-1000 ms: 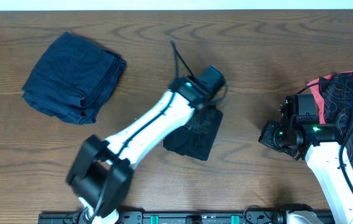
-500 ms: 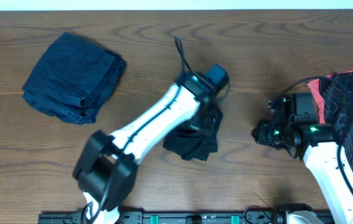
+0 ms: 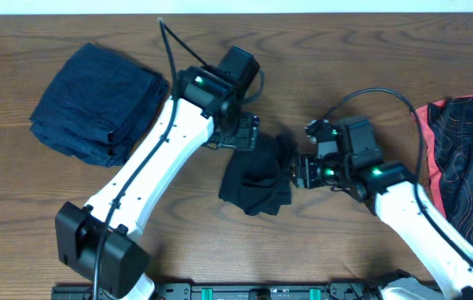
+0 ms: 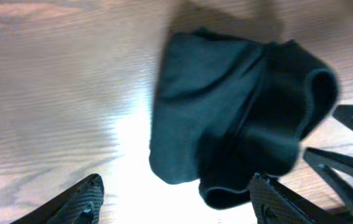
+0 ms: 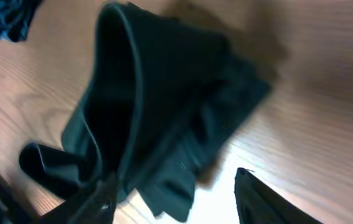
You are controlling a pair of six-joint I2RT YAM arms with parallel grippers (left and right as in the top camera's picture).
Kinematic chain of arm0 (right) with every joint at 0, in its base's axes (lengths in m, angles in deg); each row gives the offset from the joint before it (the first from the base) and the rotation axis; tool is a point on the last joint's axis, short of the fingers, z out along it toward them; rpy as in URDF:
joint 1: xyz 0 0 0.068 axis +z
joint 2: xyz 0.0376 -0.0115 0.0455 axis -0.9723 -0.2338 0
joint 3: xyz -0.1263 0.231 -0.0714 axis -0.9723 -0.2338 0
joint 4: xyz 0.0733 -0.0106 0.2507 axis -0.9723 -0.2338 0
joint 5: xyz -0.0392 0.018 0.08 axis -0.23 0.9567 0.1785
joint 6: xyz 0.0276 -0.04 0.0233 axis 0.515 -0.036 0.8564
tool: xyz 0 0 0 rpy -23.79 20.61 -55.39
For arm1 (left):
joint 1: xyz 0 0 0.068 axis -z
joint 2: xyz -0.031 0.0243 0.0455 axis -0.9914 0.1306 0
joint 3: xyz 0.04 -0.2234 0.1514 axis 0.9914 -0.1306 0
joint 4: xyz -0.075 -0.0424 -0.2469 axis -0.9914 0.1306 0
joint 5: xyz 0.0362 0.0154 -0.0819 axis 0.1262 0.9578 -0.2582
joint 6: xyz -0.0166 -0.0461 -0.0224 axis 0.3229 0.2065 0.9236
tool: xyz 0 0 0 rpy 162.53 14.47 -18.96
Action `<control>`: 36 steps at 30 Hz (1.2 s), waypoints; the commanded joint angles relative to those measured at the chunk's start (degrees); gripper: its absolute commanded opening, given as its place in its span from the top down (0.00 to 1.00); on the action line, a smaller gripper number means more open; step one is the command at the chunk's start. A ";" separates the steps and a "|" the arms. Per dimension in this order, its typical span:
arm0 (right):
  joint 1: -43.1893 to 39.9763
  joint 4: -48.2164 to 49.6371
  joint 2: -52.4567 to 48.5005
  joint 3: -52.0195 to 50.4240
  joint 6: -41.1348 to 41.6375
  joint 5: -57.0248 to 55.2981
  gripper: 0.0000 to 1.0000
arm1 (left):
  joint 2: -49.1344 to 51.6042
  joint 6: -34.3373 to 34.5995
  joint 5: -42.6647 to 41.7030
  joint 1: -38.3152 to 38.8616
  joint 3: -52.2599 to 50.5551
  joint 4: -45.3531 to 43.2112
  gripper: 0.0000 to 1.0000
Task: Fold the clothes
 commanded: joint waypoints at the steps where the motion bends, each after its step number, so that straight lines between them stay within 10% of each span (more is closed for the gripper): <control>1: 3.63 3.63 -5.25 -0.07 4.42 2.43 0.38 | 0.11 -0.76 0.48 -1.84 0.35 0.96 0.23; 4: 6.40 7.54 -8.94 -0.07 4.61 4.90 0.39 | 0.11 -1.05 0.50 -2.03 0.35 1.07 0.23; 6: 7.54 7.85 -10.69 -0.07 4.63 3.76 0.86 | 0.11 -2.32 0.50 -2.03 0.35 1.05 0.23; 9: 6.34 3.28 -10.69 0.07 5.62 -2.19 0.99 | 0.11 -2.73 0.52 -2.03 0.31 1.36 0.23; 14: 0.92 -2.67 -7.63 0.24 3.23 -9.29 0.97 | 0.13 -2.91 0.52 -2.03 -0.37 1.62 0.23; 16: -1.86 -2.95 -6.08 0.26 0.63 -7.96 0.61 | 0.15 -2.91 0.50 -2.03 -0.87 1.44 0.23; 18: -3.98 -3.21 -4.57 0.26 -4.46 -3.30 0.46 | 0.26 -2.91 0.50 -2.03 -1.29 1.44 0.23; 36: -8.74 -13.00 0.17 0.22 -8.59 1.05 0.44 | 0.39 -4.13 -8.50 -1.97 -14.73 -11.26 0.23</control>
